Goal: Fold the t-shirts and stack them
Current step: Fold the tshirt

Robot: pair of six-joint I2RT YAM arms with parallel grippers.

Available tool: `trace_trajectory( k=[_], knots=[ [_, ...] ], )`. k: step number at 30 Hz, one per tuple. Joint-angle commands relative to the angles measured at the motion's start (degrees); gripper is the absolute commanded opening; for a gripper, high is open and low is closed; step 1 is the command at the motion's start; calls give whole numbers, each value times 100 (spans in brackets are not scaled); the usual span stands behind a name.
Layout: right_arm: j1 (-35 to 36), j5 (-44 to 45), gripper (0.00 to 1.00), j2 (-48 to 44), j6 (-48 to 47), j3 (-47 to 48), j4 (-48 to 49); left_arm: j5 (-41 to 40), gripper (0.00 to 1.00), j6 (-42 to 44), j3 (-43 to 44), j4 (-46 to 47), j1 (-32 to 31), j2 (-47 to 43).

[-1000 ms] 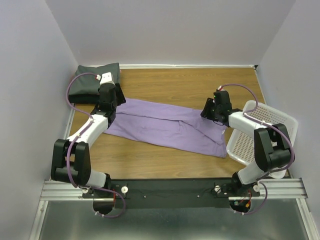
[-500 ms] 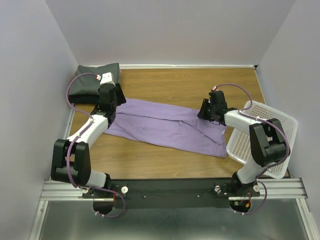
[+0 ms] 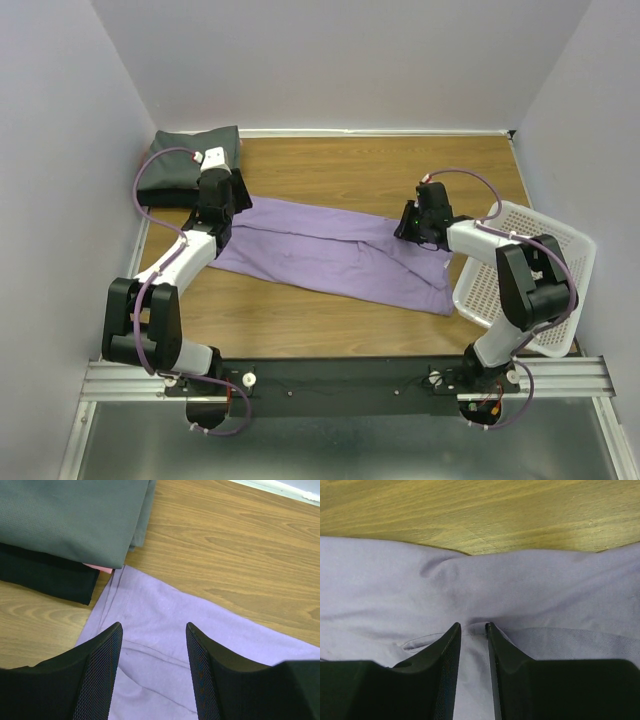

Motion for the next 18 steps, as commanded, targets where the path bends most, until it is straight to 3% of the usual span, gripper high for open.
trace_trajectory(
  k=[1, 5, 6, 7, 9, 18],
  knots=[
    [63, -45, 35, 168, -19, 30, -40, -47, 62, -7, -78, 135, -10, -55],
    [89, -1, 29, 159, -37, 39, -67, -65, 62, -16, -105, 135, -10, -90],
    [98, -1, 24, 151, -37, 39, -84, -73, 61, -16, -105, 135, -10, -81],
    [115, 7, 10, 133, -37, 39, -84, -74, 61, -8, -96, 135, -10, -90],
    [142, 25, 2, 89, -37, 39, -93, -74, 61, -7, -96, 135, -10, -81],
    [800, 648, 2, -648, 323, -172, -479, -82, 61, 1, -105, 135, -10, -108]
  ],
)
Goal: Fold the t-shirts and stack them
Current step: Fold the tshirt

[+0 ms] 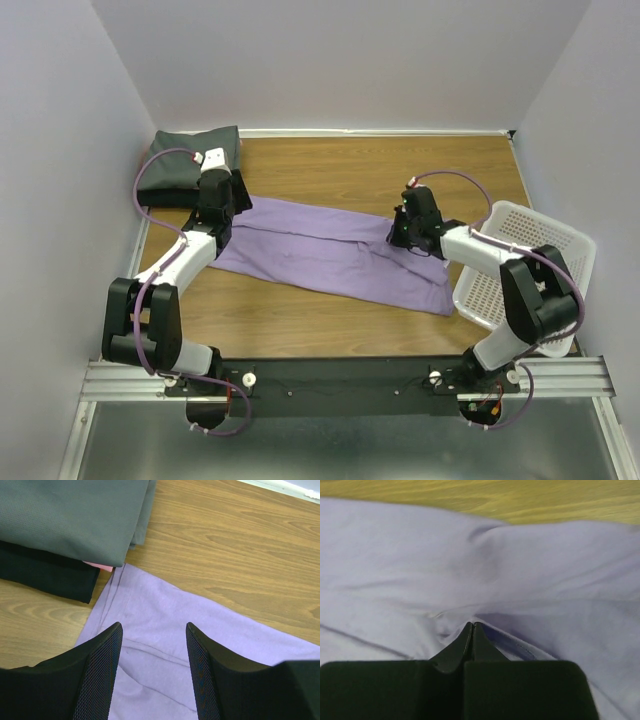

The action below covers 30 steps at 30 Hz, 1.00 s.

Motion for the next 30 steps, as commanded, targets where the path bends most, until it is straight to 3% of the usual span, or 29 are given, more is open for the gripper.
trace_trajectory(
  k=[1, 20, 22, 26, 30],
  knots=[
    [435, 498, 2, -415, 269, -124, -309, -54, 61, 10, -72, 133, -10, -99],
    [2317, 1913, 3, -706, 1771, -634, -1003, 166, 61, 28, -230, 133, -28, -301],
    [2502, 2036, 8, -776, 1816, -581, -1117, 166, 61, 19, -239, 133, -28, -336],
    [2555, 2159, 42, -1249, 1702, -484, -1267, 175, 61, 19, -257, 133, -28, -362],
    [2555, 2737, 62, -1856, 1491, -414, -1294, 175, 61, 28, -248, 133, -28, -336]
  ],
)
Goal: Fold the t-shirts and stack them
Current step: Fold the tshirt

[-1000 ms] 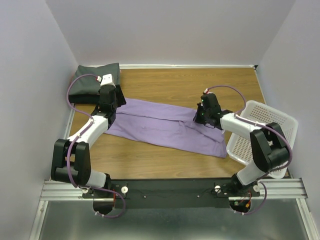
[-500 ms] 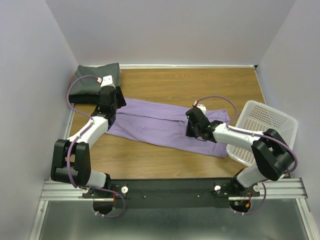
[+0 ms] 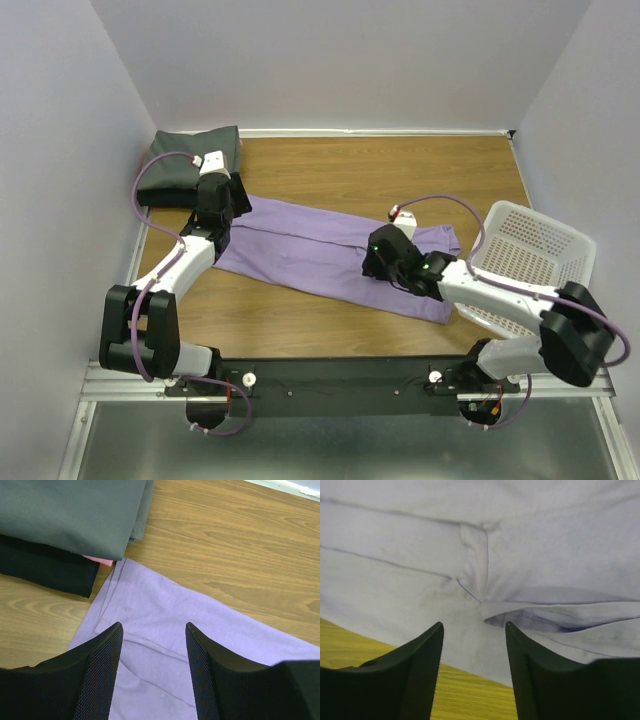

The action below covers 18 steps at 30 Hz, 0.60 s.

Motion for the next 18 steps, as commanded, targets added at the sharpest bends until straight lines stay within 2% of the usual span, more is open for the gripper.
trace_trajectory(
  k=[1, 3, 8, 12, 18],
  knots=[
    [17, 966, 64, -635, -192, 196, -144, 92, 61, 26, -49, 133, -28, -85],
    [17, 1378, 70, -688, -420, 248, -153, 92, 61, 25, -31, 142, -28, -50],
    [-210, 1452, 72, -268, -754, 459, -57, 144, 61, 26, -5, 142, -37, 21],
    [-640, 1022, 71, 198, -1001, 390, 453, 136, 61, 26, -14, 142, -45, -5],
    [-1159, 302, 70, 419, -1317, -5, 1147, 153, 61, 34, -22, 142, -54, -14]
  ],
)
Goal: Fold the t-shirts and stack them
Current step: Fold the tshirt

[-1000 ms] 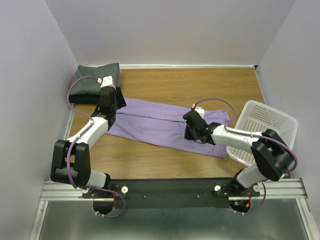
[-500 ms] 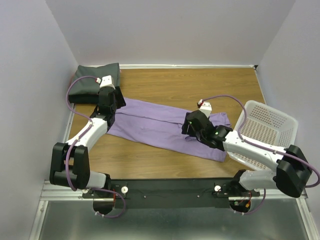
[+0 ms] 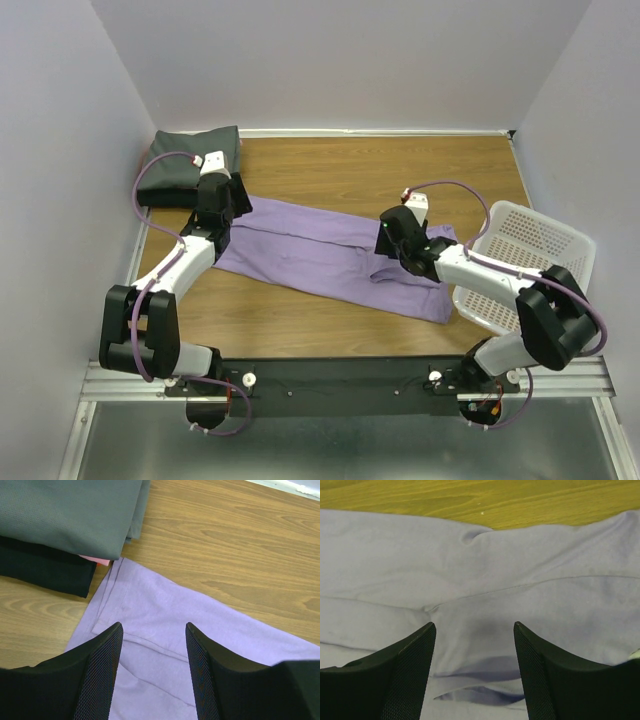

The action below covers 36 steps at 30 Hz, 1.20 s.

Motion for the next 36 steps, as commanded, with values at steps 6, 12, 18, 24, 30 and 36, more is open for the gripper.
trace_trajectory(
  k=[6, 12, 18, 24, 30, 36],
  knots=[
    [-374, -928, 70, 220, -584, -499, 891, 118, 61, 32, -5, 148, -37, 36],
    [-392, -1209, 69, 204, -541, -701, 857, 127, 61, 32, -22, 157, -46, 1],
    [-400, -1332, 68, -121, -234, -789, 225, 118, 61, 41, -5, 157, -54, 27],
    [-400, -1517, 68, -622, 4, -833, -418, 118, 61, 41, 4, 174, -55, 63],
    [-400, -2044, 68, -711, 22, -973, -568, 127, 61, 50, 21, 183, -63, 115],
    [-400, -2202, 67, -579, 57, -1096, -603, 118, 61, 59, 13, 183, -63, 89]
  ],
)
